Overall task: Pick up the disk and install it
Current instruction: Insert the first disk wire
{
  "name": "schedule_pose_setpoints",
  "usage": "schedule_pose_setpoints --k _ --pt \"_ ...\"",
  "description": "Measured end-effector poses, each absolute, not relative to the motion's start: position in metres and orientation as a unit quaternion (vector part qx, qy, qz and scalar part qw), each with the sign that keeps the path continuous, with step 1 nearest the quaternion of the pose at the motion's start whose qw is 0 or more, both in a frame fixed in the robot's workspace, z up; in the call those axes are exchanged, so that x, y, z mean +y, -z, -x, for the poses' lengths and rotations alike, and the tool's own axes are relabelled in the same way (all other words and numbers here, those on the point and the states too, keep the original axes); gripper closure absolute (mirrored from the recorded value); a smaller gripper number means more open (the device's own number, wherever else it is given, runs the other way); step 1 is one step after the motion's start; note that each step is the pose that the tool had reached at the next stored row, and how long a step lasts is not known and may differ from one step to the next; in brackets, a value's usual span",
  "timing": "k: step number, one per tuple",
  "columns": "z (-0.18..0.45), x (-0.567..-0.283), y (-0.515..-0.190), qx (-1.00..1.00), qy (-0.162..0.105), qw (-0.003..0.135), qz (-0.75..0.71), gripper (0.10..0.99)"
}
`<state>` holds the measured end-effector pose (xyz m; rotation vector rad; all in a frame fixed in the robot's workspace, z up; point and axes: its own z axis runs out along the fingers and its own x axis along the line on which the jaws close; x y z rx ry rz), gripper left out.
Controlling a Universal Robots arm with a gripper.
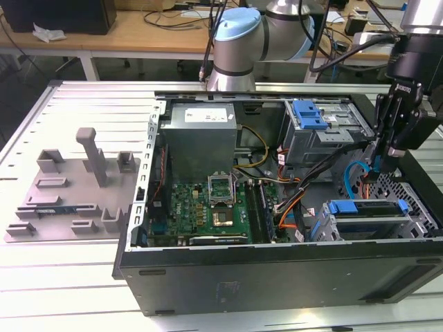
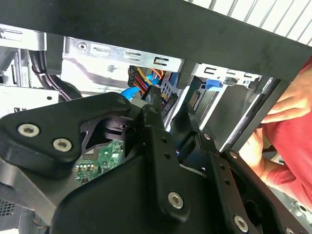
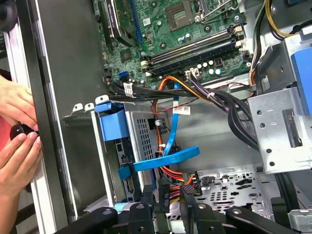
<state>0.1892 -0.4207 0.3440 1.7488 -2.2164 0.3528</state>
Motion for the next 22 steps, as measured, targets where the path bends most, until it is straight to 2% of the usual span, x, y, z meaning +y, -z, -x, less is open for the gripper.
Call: schedule_pose_setpoints --k 2,4,9,11,18,22 --pt "-0.1892 -0.4207 -0.3434 -0.771 -0.123 0.148 -0.607 0.745" --pt "-0.1893 -0.4207 -0.3422 -0.772 -0.123 0.148 -0.605 0.882" --pt "-0.1893 -0.4207 -0.3410 -0.773 -0.123 0.149 -0.604 0.882" --pt "-0.1893 -0.4207 -0.3410 -0.773 -0.123 0.149 -0.604 0.922" --pt "-0.1891 -0.4216 -0.3407 -0.773 -0.123 0.149 -0.604 0.922" --pt "-0.1880 -0.4276 -0.3413 -0.775 -0.114 0.142 -0.606 0.922"
